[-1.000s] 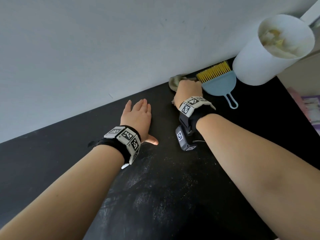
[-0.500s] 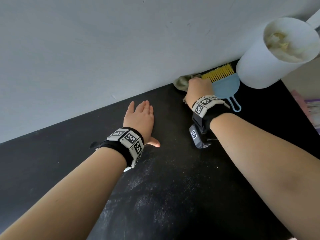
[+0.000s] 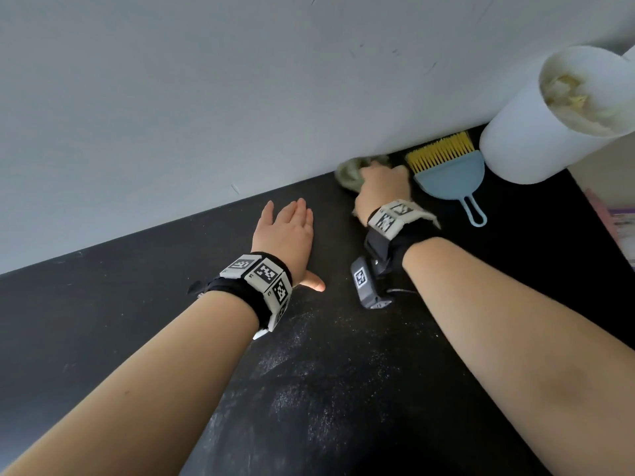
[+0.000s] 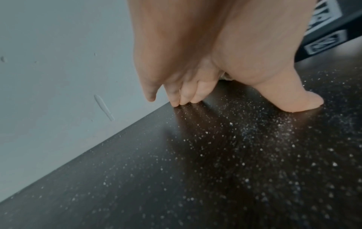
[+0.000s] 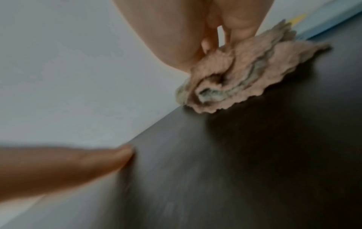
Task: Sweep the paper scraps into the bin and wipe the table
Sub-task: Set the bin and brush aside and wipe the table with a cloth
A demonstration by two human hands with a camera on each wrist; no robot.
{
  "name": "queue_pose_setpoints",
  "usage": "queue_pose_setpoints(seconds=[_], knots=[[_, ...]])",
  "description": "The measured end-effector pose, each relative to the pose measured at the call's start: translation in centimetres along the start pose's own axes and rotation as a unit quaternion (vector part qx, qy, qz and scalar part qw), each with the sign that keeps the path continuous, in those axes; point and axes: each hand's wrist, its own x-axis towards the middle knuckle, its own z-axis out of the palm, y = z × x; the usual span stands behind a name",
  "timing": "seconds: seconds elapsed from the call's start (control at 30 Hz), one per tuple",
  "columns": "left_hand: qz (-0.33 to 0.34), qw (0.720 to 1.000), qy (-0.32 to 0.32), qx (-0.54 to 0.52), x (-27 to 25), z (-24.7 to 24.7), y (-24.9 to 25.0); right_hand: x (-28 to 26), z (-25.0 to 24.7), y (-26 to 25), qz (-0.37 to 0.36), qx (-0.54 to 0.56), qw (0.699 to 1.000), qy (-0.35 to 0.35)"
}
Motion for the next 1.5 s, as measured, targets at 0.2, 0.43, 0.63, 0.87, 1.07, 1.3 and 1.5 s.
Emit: queue_pose_setpoints(seconds=[0.2,0.43,0.63,0.87,1.07,1.3,1.5], knots=[[-0.032,0.996,0.030,-0.082,-1.1,0.8,-1.4,-3.4,2.4,-2.4,-0.163,0.035,0.986,-0.014],[-0.112,0.992,-0.027,-0.052,-2.4,2.3,-4.6,-1.7,0.8,-0.8,-0.016,-0.065,0.998,0.010],[-0.115,0.992,-0.030,-0.046,-2.2,2.3,-4.5,-3.3,2.5,-6.3,-0.152,-0.081,0.985,0.012],[-0.117,0.991,-0.032,-0.054,-2.4,2.2,-4.5,-4.2,4.4,-4.0,-0.220,-0.079,0.969,-0.077],[-0.114,0.991,-0.024,-0.063,-2.4,2.5,-4.5,-2.3,1.2,1.8,-0.053,-0.132,0.988,-0.053],[-0.102,0.993,-0.013,-0.058,-2.6,2.7,-4.8,-10.4,5.0,-2.0,-0.231,-0.036,0.972,-0.010],[-0.067,0.997,-0.013,-0.046,-3.9,2.8,-4.4,-11.8,4.7,1.0,-0.266,-0.024,0.962,-0.058]])
